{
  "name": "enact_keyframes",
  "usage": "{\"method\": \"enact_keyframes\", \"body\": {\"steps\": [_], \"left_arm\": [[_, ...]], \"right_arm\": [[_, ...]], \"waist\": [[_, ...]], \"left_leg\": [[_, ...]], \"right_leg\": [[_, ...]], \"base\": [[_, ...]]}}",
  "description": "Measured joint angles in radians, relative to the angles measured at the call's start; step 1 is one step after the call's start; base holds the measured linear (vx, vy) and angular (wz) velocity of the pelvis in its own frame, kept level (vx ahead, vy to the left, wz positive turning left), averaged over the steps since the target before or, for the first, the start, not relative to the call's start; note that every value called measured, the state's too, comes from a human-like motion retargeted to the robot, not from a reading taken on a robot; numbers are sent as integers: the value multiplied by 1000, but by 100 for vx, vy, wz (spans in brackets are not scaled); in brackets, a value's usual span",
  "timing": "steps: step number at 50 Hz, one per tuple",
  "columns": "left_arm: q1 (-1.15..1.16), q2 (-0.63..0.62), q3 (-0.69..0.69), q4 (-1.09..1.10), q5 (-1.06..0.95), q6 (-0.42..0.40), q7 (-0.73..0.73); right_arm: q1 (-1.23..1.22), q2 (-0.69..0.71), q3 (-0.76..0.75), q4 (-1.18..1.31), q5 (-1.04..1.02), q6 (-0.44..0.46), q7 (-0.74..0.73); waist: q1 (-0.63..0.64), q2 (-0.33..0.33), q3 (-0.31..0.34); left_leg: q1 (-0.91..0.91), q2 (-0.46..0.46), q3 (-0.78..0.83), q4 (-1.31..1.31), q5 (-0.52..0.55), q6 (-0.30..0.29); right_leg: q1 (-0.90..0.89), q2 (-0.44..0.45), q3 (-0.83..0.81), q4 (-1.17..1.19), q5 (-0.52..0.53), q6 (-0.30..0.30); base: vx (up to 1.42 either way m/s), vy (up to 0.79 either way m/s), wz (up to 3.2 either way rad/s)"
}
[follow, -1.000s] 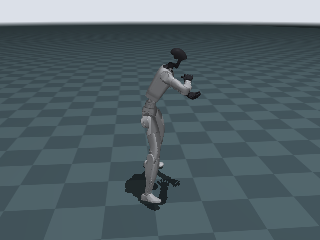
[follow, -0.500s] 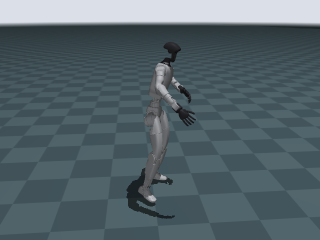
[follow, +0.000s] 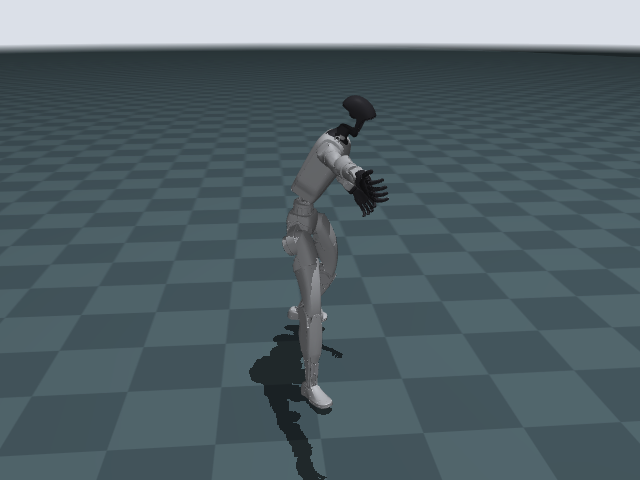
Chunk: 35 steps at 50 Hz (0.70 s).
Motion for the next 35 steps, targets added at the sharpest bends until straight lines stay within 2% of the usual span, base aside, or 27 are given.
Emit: {"method": "enact_keyframes", "body": {"steps": [6,13,20,28,32,35], "left_arm": [[67,12,34,-30,18,7,-24],[74,-22,28,-18,58,35,-49],[23,-37,-6,-4,74,25,-25],[-105,-15,-36,23,93,3,74],[-233,-56,-110,89,13,20,194],[-369,-137,-202,156,-85,31,283]], "right_arm": [[-121,1,127,12,-6,1,11],[-201,1,202,14,-13,10,25],[-162,21,224,-79,-96,-38,-4],[15,99,124,-378,-73,-151,-50],[161,217,8,-639,-123,-215,-124],[292,337,-72,-894,-201,-241,-182]], "waist": [[-32,46,-48],[-57,96,-89],[-73,123,-119],[-93,149,-119],[-110,158,-109],[-127,173,-98]], "left_leg": [[68,-42,9,-143,-3,-68],[112,-70,-113,-247,-63,-96],[150,-71,-83,-287,-99,-94],[161,-107,-87,-258,-109,-96],[184,-120,-67,-281,-95,-81],[197,-124,-60,-299,-67,-70]], "right_leg": [[39,31,-45,-26,-23,11],[56,36,-69,-1,-54,29],[72,12,-74,-9,-37,63],[134,1,-98,-87,-25,76],[127,-17,-109,-65,-66,84],[120,-34,-122,-30,-92,70]], "base": [[11,-19,15],[2,-3,10],[-2,11,5],[-3,13,-3],[0,9,-23],[2,0,-2]]}}
